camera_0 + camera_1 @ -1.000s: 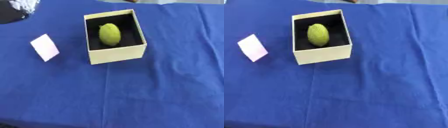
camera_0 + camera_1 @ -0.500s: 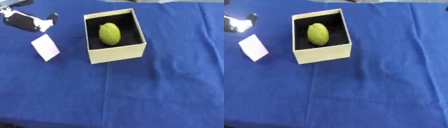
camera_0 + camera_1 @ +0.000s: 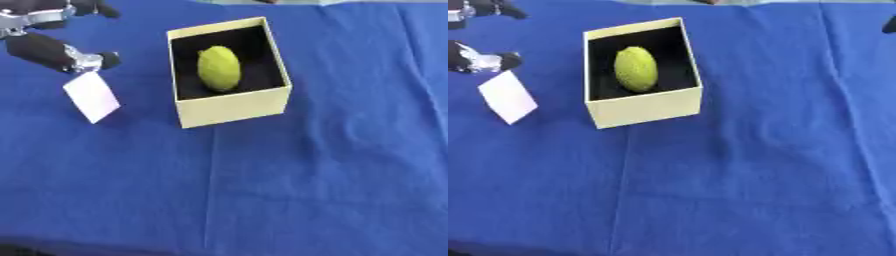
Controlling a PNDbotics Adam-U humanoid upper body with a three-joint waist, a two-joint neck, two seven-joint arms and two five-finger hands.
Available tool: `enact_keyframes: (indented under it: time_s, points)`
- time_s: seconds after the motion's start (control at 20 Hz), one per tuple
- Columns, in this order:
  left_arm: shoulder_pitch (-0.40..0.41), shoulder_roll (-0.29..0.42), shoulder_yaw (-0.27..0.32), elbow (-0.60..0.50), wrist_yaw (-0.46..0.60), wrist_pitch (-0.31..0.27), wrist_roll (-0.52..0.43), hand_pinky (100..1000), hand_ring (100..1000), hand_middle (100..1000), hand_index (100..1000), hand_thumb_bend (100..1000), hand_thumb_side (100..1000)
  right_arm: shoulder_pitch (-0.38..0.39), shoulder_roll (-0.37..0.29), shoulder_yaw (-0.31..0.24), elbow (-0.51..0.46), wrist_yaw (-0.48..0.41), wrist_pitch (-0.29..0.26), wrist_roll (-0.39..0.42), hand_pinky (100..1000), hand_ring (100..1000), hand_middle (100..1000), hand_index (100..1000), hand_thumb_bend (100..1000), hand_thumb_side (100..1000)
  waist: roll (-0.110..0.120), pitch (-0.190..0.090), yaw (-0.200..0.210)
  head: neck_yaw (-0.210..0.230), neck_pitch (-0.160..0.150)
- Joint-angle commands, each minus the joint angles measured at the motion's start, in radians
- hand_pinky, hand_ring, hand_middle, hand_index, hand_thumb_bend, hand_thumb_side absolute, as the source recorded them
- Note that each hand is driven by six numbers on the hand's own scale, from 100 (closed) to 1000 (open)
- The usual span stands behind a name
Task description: Pick up objects on the table and place them in the box.
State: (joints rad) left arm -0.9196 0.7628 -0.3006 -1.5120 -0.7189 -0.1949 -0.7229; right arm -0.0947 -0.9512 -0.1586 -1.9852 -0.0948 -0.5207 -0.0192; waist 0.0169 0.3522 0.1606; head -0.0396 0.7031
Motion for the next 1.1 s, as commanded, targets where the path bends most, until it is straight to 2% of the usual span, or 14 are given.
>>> enact_keyframes:
  time_s: [0.05,0.2,0.45,0.55,0.6,0.75,1.1]
  points:
    - [-0.009,0.048,-0.001,-0.008,-0.017,0.019,-0.032,998,940,880,1000,457,1000,0.001,-0.016,-0.008,-0.015,0.007,0.011,0.001,965,977,547,789,100,470,0.000,-0.019,0.001,-0.001,-0.002]
    - [0.004,0.055,-0.003,-0.004,-0.020,0.041,-0.032,993,936,873,1000,439,1000,0.007,-0.011,-0.008,-0.015,0.010,0.015,0.003,965,976,546,786,100,470,0.000,-0.019,-0.001,-0.002,-0.003]
    - [0.024,0.067,-0.013,0.010,-0.034,0.082,-0.004,999,940,873,1000,487,1000,0.014,-0.003,-0.008,-0.015,0.013,0.028,0.005,968,974,538,779,100,470,0.000,-0.019,0.000,-0.003,-0.004]
    - [0.027,0.069,-0.016,0.013,-0.036,0.081,-0.004,998,940,874,1000,493,1000,0.015,-0.001,-0.007,-0.015,0.011,0.034,0.005,968,973,537,778,100,470,0.000,-0.019,0.000,-0.003,-0.005]
    - [0.030,0.070,-0.020,0.014,-0.035,0.069,-0.010,1000,954,890,1000,557,941,0.017,0.002,-0.006,-0.015,0.011,0.041,0.006,969,972,529,773,100,470,0.000,-0.018,0.000,-0.003,-0.006]
    - [0.036,0.073,-0.014,0.033,-0.047,0.036,-0.033,1000,967,902,1000,584,902,0.021,0.010,-0.003,-0.015,0.014,0.058,0.014,969,971,527,770,100,470,-0.001,-0.018,0.001,-0.003,-0.006]
    - [0.048,0.070,-0.005,0.081,-0.097,0.046,-0.042,1000,970,906,1000,606,939,0.023,0.019,0.004,-0.015,0.017,0.071,0.025,970,969,521,762,100,470,-0.004,-0.015,0.003,-0.003,-0.005]
